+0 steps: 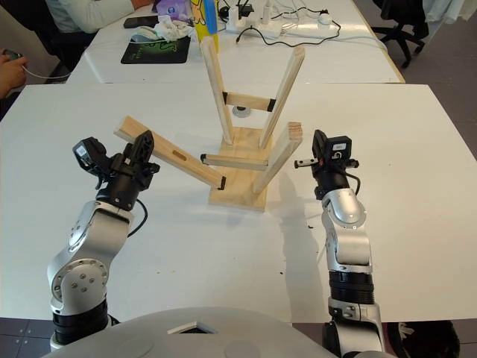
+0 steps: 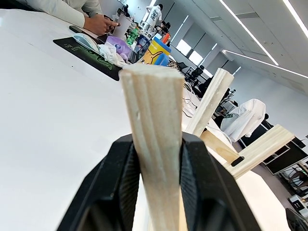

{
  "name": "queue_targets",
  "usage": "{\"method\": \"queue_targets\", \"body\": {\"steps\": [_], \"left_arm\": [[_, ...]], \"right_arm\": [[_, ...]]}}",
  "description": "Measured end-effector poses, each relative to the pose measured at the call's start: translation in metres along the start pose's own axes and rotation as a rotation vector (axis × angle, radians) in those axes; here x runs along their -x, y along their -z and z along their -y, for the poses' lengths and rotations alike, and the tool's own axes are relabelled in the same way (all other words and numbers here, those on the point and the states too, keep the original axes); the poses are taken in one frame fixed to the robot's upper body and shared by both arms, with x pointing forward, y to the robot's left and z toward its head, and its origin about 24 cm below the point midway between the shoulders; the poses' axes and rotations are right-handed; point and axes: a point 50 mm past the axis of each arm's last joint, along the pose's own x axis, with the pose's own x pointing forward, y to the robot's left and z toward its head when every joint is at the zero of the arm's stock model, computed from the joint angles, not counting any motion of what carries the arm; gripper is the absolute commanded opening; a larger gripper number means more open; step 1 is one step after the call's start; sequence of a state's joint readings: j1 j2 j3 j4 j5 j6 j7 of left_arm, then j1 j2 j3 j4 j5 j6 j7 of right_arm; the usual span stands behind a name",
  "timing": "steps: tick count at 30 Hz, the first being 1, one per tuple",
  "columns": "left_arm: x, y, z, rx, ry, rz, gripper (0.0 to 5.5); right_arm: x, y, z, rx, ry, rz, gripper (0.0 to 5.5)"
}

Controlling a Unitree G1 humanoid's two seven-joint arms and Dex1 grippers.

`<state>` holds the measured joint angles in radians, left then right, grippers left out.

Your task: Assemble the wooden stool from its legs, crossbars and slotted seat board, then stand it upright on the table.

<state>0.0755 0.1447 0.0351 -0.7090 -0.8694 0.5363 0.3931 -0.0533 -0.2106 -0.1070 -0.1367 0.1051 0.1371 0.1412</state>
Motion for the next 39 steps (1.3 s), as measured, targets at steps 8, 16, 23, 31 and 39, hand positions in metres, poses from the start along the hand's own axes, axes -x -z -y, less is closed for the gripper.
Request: {"method": "queue_targets", "body": {"steps": [8,16,23,31,39], "left_arm": [[-0.003,0.001,0.019,-0.158,0.090,-0.013,1.05],[-0.002,0.002,0.029,-0.265,0.157,-0.027,1.05],[-0.004,0.001,0.036,-0.339,0.211,-0.058,1.05],[-0.015,-0.002,0.040,-0.392,0.232,-0.083,1.05],[-0.023,0.006,0.040,-0.464,0.290,-0.080,1.06]], "right_arm": [[0.002,-0.007,-0.004,0.014,-0.007,0.030,0.00],[0.002,-0.018,-0.013,0.012,-0.029,0.063,0.00],[0.003,-0.026,-0.019,0.004,-0.044,0.091,0.00],[0.004,-0.031,-0.023,0.025,-0.056,0.116,0.00],[-0.002,-0.047,-0.017,-0.049,-0.050,0.178,0.00]]}}
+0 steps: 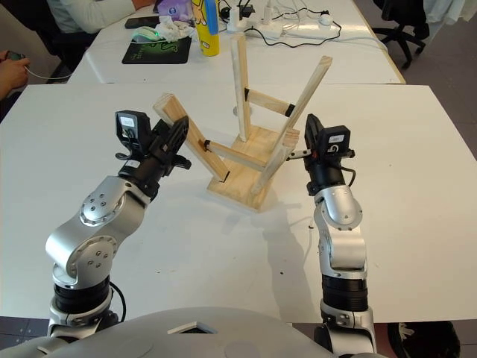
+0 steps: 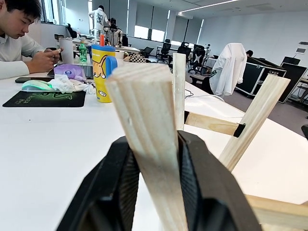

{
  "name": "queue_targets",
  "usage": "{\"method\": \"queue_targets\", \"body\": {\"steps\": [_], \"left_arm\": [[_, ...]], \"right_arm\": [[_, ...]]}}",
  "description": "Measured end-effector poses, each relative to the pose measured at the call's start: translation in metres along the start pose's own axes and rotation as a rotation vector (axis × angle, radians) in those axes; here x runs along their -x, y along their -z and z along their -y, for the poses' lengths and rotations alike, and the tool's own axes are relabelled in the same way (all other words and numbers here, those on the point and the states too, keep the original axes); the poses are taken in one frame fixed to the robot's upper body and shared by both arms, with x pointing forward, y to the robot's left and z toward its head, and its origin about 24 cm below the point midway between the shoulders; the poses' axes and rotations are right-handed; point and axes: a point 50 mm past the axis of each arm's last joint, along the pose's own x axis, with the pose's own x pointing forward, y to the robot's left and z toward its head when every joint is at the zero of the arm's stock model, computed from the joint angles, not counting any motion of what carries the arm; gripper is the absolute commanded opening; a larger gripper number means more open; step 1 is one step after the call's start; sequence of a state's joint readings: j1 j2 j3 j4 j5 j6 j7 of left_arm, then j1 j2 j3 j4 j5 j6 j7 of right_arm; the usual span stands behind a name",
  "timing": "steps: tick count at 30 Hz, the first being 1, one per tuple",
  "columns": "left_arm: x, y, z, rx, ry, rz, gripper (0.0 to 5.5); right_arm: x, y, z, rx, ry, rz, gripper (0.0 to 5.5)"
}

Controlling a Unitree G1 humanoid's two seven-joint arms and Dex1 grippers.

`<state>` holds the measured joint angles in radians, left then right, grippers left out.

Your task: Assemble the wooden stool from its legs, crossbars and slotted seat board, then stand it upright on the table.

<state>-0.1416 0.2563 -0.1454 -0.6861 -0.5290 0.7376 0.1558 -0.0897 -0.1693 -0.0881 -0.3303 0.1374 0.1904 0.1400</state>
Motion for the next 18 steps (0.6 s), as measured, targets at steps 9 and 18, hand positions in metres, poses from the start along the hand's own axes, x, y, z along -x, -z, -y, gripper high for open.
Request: {"method": "queue_targets", "body": {"steps": [9,18], "left_arm": [[-0.005,-0.001,0.008,-0.056,0.145,0.031,1.06],[-0.006,-0.001,0.005,-0.049,0.150,0.046,1.06]], "right_arm": [[-0.034,-0.061,0.002,-0.042,-0.148,0.163,0.00],[-0.081,-0.153,0.015,-0.198,-0.682,0.094,0.41]]}}
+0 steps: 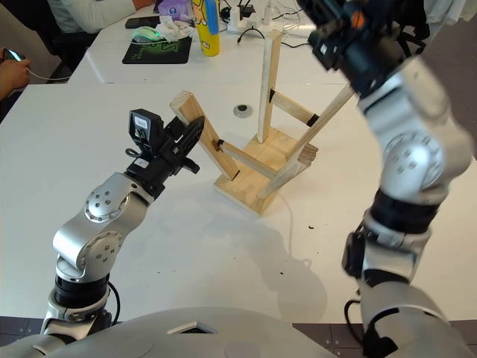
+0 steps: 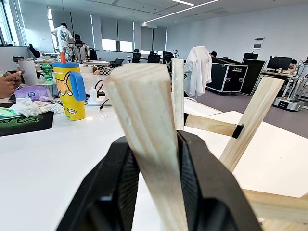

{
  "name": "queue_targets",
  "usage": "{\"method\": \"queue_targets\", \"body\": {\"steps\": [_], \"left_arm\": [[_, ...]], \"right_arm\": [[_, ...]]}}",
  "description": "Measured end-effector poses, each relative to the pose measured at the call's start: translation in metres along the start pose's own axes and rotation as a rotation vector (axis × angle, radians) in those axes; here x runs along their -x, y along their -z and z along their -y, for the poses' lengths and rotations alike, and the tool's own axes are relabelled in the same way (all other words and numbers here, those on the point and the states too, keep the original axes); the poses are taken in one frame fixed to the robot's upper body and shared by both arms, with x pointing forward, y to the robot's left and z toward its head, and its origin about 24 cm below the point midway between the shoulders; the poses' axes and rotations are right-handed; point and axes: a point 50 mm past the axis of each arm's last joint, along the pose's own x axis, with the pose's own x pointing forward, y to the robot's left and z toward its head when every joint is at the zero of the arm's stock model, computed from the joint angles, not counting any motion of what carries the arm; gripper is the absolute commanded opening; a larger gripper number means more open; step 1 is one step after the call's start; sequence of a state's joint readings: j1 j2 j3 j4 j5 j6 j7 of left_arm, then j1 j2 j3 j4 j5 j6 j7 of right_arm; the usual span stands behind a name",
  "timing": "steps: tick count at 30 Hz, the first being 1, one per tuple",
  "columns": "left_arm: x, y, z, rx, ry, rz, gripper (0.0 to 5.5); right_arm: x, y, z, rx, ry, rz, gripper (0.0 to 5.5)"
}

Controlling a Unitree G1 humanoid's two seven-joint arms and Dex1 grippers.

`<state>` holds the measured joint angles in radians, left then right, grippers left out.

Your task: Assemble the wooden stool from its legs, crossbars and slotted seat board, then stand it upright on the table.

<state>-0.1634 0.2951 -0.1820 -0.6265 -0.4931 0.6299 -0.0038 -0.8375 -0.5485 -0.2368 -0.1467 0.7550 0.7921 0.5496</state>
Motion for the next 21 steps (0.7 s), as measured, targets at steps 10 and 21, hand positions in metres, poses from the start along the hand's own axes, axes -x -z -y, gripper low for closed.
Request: {"method": "queue_targets", "body": {"steps": [10,21], "left_arm": [[0.006,0.006,0.000,0.013,-0.064,-0.006,1.07],[0.003,0.007,0.006,0.020,-0.112,0.009,1.07]], "right_arm": [[-0.038,-0.016,-0.060,-0.022,-0.568,-0.824,1.94],[-0.039,0.047,-0.071,0.045,-0.503,-1.183,2.85]]}}
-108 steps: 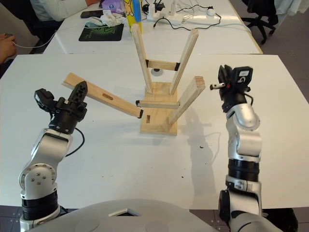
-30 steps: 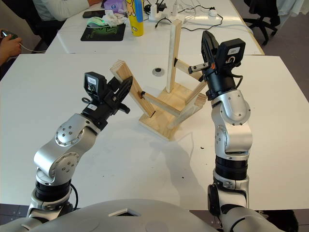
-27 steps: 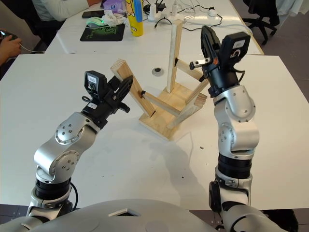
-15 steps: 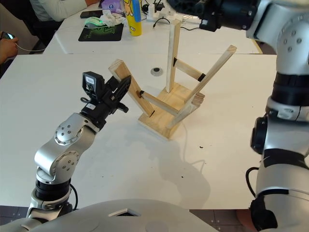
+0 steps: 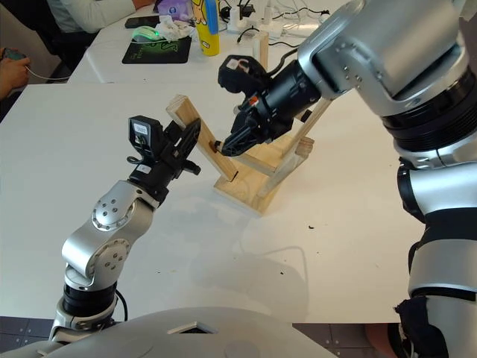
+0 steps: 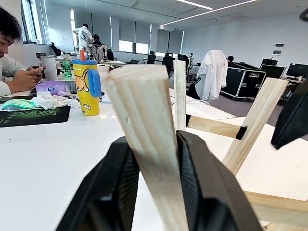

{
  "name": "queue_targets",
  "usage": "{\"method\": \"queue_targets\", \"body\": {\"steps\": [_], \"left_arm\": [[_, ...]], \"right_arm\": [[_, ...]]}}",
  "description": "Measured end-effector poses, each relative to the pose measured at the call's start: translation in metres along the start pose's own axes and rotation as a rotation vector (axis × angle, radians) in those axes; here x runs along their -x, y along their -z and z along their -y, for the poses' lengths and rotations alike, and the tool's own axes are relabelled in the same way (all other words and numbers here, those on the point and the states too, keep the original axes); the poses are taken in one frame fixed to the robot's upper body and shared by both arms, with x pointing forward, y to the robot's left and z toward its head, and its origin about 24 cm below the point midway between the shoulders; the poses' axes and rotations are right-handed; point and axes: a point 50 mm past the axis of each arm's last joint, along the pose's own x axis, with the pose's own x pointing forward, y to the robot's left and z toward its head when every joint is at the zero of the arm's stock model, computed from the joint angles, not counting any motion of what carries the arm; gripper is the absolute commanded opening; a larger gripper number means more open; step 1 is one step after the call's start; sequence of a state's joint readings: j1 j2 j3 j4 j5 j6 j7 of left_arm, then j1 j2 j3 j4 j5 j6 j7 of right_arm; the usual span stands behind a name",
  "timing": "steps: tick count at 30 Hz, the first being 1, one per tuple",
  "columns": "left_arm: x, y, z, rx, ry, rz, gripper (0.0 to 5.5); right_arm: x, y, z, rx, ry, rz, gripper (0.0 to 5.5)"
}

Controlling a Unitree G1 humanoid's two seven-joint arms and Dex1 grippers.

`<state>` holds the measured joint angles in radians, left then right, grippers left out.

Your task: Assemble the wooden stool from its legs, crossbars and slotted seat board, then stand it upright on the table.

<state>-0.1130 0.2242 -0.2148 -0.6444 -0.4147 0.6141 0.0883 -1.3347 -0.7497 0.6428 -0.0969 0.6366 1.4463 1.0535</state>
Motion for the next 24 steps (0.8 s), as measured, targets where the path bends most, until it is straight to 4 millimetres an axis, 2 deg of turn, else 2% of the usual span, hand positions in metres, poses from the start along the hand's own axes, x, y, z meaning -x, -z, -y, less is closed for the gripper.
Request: {"method": "queue_targets", "body": {"steps": [2,5,14,24], "left_arm": [[0.000,0.000,0.001,0.002,-0.013,0.003,1.07],[-0.001,0.000,0.002,0.002,-0.026,0.006,1.07],[-0.002,0.002,0.007,0.009,-0.059,0.015,1.07],[-0.002,0.003,0.010,0.014,-0.082,0.018,1.07]], "right_arm": [[-0.004,-0.001,0.003,0.018,0.035,-0.013,2.85],[-0.013,-0.001,0.006,0.050,0.049,-0.036,2.49],[-0.040,0.004,0.017,0.119,0.073,-0.124,1.00],[-0.044,0.005,0.019,0.182,0.081,-0.139,0.95]]}}
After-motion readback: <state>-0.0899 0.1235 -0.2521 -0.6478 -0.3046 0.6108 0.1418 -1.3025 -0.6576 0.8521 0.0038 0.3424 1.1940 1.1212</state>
